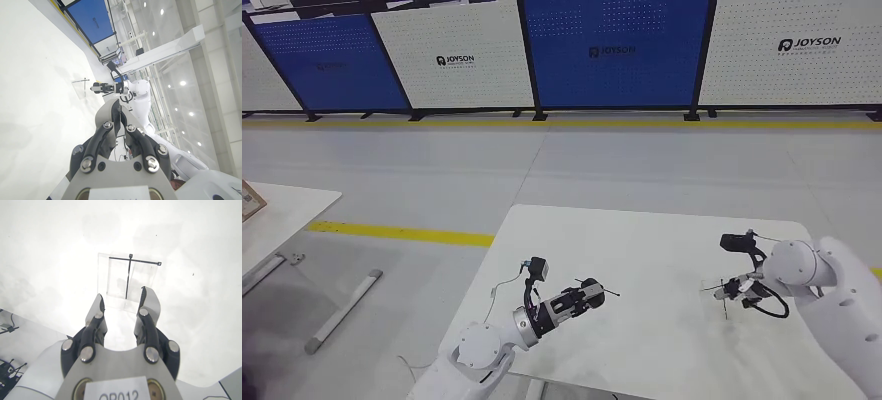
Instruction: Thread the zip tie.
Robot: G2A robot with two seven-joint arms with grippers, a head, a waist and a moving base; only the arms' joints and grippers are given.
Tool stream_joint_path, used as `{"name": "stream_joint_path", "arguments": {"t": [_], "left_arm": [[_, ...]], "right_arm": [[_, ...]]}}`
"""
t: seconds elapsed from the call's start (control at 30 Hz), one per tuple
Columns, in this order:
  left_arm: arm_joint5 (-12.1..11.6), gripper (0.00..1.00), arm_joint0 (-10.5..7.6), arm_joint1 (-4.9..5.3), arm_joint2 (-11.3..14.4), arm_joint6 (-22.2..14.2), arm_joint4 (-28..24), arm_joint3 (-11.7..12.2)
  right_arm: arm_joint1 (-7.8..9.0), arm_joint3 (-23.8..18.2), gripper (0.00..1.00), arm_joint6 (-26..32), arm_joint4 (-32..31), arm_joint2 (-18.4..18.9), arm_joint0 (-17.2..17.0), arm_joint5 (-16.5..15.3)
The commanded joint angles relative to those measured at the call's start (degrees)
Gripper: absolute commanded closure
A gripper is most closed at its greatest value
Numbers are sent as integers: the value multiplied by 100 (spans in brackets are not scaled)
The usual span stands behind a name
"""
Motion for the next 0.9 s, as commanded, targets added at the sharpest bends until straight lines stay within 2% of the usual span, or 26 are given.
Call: {"name": "stream_joint_path", "arguments": {"t": [0.0, 0.33, 0.6, 0.7, 0.87], "left_arm": [[0, 100, 0, 0, 0, 0, 0, 0], [0, 100, 0, 0, 0, 0, 0, 0], [0, 100, 0, 0, 0, 0, 0, 0], [0, 100, 0, 0, 0, 0, 0, 0], [0, 100, 0, 0, 0, 0, 0, 0]], "right_arm": [[-23, 96, 59, 0, 1, -60, 39, 18], [-204, 631, 66, -31, 95, -345, 312, -42], [-370, 1095, 66, -60, 140, -566, 542, -77], [-442, 1279, 71, -78, 153, -655, 629, -62], [-560, 1557, 68, -125, 132, -798, 756, -33]]}}
